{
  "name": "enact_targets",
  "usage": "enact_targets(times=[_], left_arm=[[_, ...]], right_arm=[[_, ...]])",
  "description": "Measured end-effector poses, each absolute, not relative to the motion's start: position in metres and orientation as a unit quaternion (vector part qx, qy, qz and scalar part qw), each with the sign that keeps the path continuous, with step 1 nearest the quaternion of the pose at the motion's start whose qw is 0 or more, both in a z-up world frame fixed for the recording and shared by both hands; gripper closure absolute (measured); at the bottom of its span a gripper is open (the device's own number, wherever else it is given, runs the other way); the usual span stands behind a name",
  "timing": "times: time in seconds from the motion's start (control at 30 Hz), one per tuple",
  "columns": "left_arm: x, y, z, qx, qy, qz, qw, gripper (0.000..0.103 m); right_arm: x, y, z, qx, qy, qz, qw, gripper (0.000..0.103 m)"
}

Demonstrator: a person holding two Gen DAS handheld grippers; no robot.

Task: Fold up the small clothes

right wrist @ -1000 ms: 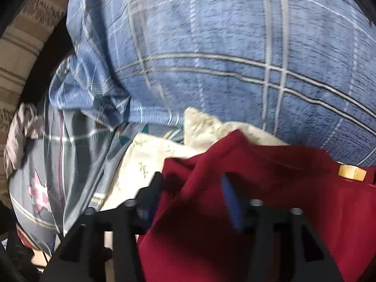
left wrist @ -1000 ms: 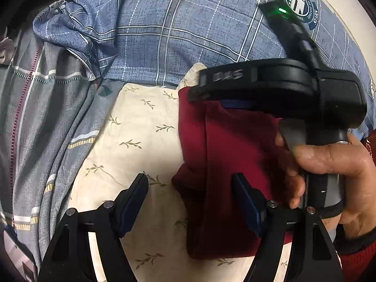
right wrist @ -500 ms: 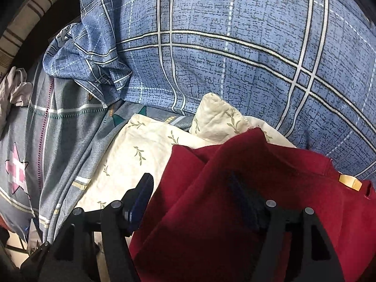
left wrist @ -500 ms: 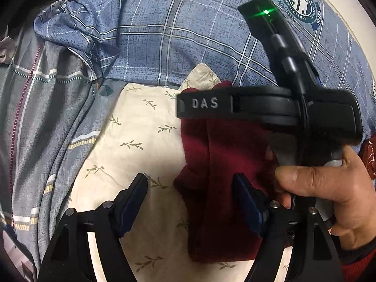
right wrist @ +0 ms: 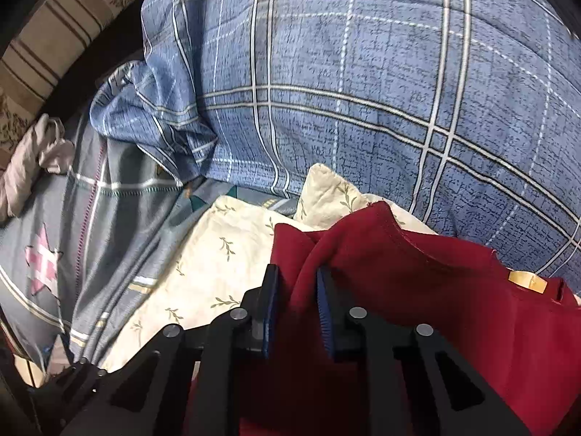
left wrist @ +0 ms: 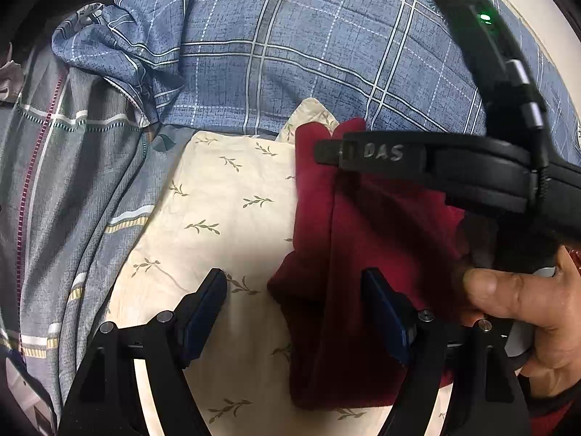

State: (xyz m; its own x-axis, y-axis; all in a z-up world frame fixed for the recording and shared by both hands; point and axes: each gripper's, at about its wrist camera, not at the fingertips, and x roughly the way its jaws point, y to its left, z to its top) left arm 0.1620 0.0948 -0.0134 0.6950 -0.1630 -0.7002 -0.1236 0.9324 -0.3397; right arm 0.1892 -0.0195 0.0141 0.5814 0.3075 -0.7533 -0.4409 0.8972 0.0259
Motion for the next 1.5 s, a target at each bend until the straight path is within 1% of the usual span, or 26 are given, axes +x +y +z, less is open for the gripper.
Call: enact_targets(times=[0.2,0.33,0.4,0.43,0.47,0.53,0.57,0.6,0.67,0.73,0.77,0.83,0.87,0.9,0.97,1.17,1.2,1.23,1.27,1.3,1.33,1.4,1.47,1.5], left_arm=[[0.163,0.097,-0.014,-0.193,0.379,-0.024,0.905,0.025],[0.165,0.099,-0.016,-0.201,0.375,-0.038,0.904,0.025],[0.166,0.101,-0.018,-0.211,0.372,-0.047,0.903,0.027],[0.167,0.102,-0.019,-0.218,0.370,-0.054,0.902,0.031],[0.167,0.103,-0.020,-0.225,0.366,-0.064,0.901,0.042],[0.167,0.104,-0.020,-0.227,0.365,-0.073,0.900,0.048],[0.166,0.104,-0.018,-0.223,0.359,-0.073,0.903,0.056],[0.165,0.104,-0.018,-0.223,0.356,-0.075,0.904,0.059],[0.161,0.107,-0.014,-0.229,0.347,-0.080,0.906,0.071],[0.158,0.108,-0.010,-0.226,0.338,-0.086,0.910,0.074],[0.157,0.108,-0.009,-0.225,0.335,-0.088,0.910,0.075],[0.155,0.107,-0.009,-0.222,0.334,-0.089,0.912,0.076],[0.154,0.106,-0.009,-0.220,0.333,-0.089,0.912,0.076],[0.153,0.105,-0.008,-0.218,0.333,-0.090,0.913,0.076],[0.151,0.104,-0.006,-0.214,0.329,-0.093,0.915,0.076],[0.148,0.100,-0.003,-0.202,0.330,-0.092,0.918,0.076],[0.148,0.100,-0.004,-0.200,0.331,-0.090,0.918,0.076],[0.148,0.100,-0.004,-0.198,0.334,-0.088,0.917,0.076],[0.149,0.100,-0.005,-0.196,0.337,-0.085,0.917,0.076],[0.149,0.100,-0.004,-0.194,0.339,-0.083,0.917,0.076],[0.149,0.099,-0.004,-0.193,0.340,-0.081,0.917,0.074],[0.148,0.098,-0.002,-0.186,0.340,-0.075,0.919,0.068],[0.147,0.096,-0.002,-0.184,0.341,-0.066,0.919,0.060],[0.147,0.096,-0.003,-0.184,0.343,-0.065,0.919,0.058]], right_arm=[[0.186,-0.040,0.028,-0.029,0.394,0.229,0.890,0.088],[0.184,-0.045,0.034,-0.011,0.387,0.237,0.891,0.089],[0.182,-0.048,0.037,-0.008,0.383,0.238,0.892,0.089],[0.181,-0.049,0.038,-0.008,0.382,0.239,0.893,0.089],[0.181,-0.049,0.039,-0.008,0.382,0.239,0.893,0.089],[0.180,-0.051,0.040,-0.009,0.382,0.239,0.893,0.089],[0.180,-0.052,0.040,-0.009,0.383,0.238,0.893,0.089],[0.180,-0.052,0.040,-0.010,0.383,0.237,0.892,0.089],[0.181,-0.051,0.039,-0.011,0.387,0.237,0.891,0.089],[0.183,-0.049,0.037,-0.013,0.391,0.237,0.889,0.089],[0.184,-0.049,0.037,-0.010,0.395,0.238,0.887,0.084],[0.188,-0.050,0.037,0.006,0.405,0.243,0.882,0.081],[0.190,-0.049,0.037,0.009,0.414,0.245,0.877,0.071],[0.192,-0.047,0.038,0.006,0.420,0.243,0.874,0.052],[0.192,-0.043,0.037,-0.004,0.425,0.237,0.874,0.032],[0.201,-0.018,0.020,-0.038,0.457,0.229,0.859,0.032],[0.202,-0.015,0.016,-0.048,0.458,0.223,0.859,0.035],[0.202,-0.012,0.012,-0.061,0.456,0.213,0.862,0.041],[0.202,-0.013,0.010,-0.068,0.452,0.207,0.865,0.060],[0.202,-0.015,0.008,-0.075,0.447,0.198,0.869,0.070],[0.202,-0.018,0.008,-0.073,0.444,0.199,0.871,0.071],[0.199,-0.026,0.008,-0.063,0.436,0.209,0.873,0.080],[0.197,-0.030,0.011,-0.062,0.428,0.211,0.877,0.081],[0.195,-0.032,0.012,-0.060,0.425,0.211,0.878,0.082]])
